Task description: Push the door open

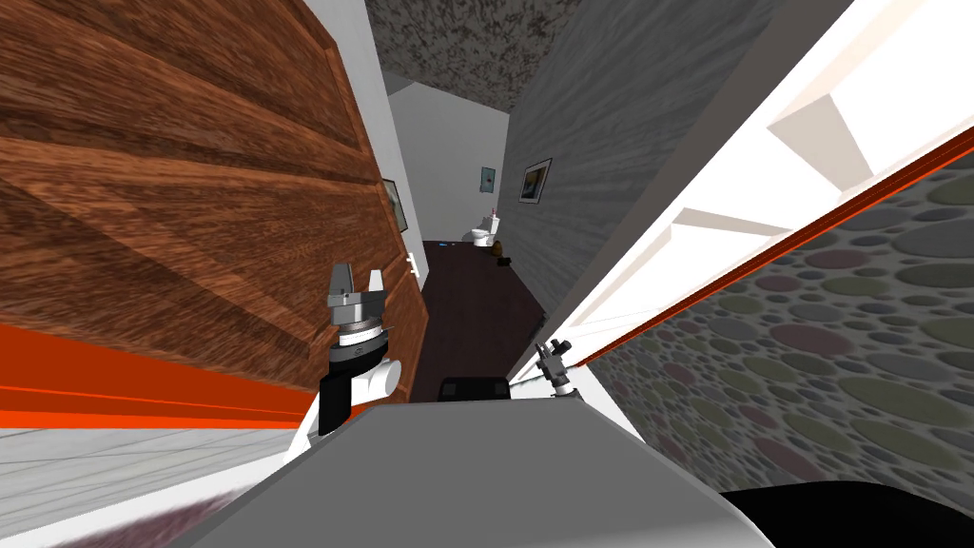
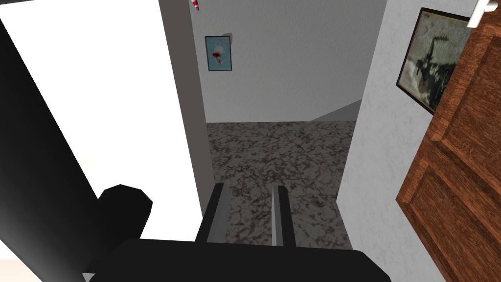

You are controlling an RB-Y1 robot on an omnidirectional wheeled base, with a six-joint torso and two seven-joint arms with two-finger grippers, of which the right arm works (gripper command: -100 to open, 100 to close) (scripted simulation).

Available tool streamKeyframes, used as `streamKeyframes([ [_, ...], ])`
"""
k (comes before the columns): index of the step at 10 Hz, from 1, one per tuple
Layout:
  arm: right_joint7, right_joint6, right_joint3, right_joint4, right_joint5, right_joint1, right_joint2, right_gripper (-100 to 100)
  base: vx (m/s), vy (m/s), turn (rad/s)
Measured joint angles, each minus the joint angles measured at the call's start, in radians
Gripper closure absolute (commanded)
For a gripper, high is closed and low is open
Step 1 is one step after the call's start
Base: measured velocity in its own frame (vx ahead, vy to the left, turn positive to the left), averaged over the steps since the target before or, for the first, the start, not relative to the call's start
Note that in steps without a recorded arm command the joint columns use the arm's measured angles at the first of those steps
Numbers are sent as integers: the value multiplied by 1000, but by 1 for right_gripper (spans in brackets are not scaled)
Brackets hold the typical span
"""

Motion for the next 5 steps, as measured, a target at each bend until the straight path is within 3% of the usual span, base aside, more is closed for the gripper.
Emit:
streamKeyframes([
  [2,12,-1,-4,27,3,0,1,-100,-12,-11,32],
  [5,10,11,-3,21,5,8,1,-100,7,7,-23],
])
